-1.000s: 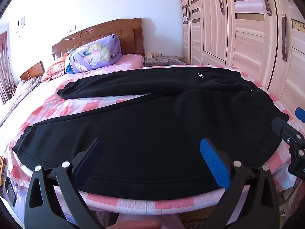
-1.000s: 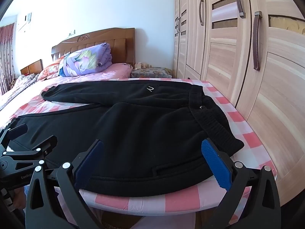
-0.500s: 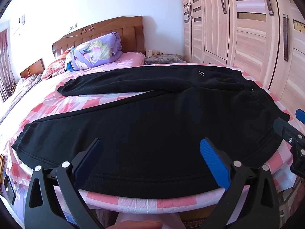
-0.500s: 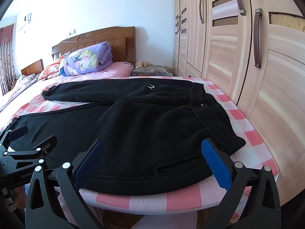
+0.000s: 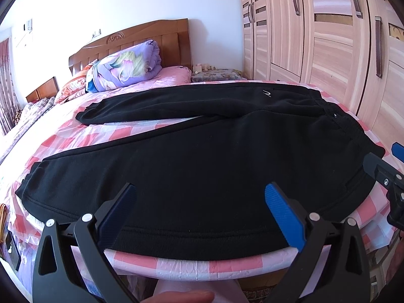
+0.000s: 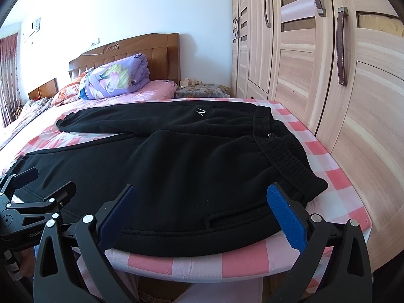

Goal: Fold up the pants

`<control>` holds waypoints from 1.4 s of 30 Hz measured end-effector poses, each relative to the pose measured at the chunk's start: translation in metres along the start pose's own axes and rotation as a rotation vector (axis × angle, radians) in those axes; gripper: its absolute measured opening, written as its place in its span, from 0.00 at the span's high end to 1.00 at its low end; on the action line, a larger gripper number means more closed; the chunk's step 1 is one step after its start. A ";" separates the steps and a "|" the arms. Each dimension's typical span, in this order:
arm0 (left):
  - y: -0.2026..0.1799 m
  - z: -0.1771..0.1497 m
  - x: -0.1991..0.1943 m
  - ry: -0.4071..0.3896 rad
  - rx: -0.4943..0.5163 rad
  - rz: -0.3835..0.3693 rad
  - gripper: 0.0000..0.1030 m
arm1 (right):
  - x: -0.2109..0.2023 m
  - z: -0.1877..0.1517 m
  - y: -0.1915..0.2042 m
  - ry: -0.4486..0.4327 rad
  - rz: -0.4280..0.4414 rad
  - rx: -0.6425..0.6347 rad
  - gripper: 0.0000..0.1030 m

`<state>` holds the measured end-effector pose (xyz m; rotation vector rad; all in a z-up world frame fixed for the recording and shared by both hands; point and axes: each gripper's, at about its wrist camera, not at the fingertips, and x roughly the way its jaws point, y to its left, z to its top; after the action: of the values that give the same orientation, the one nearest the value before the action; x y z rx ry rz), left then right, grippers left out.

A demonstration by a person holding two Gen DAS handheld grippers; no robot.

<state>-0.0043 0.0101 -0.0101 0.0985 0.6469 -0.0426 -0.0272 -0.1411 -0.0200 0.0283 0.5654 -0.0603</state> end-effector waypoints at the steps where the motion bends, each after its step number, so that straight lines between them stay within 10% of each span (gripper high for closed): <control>1: 0.000 0.000 0.000 0.002 0.000 -0.001 0.01 | 0.000 0.000 0.000 0.001 0.000 0.000 0.04; 42: 0.000 0.016 0.013 -0.010 0.049 -0.003 0.01 | 0.024 0.017 -0.010 -0.001 -0.007 -0.034 0.04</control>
<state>0.0160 0.0086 -0.0055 0.1444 0.6360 -0.0615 0.0013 -0.1527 -0.0191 -0.0072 0.5654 -0.0575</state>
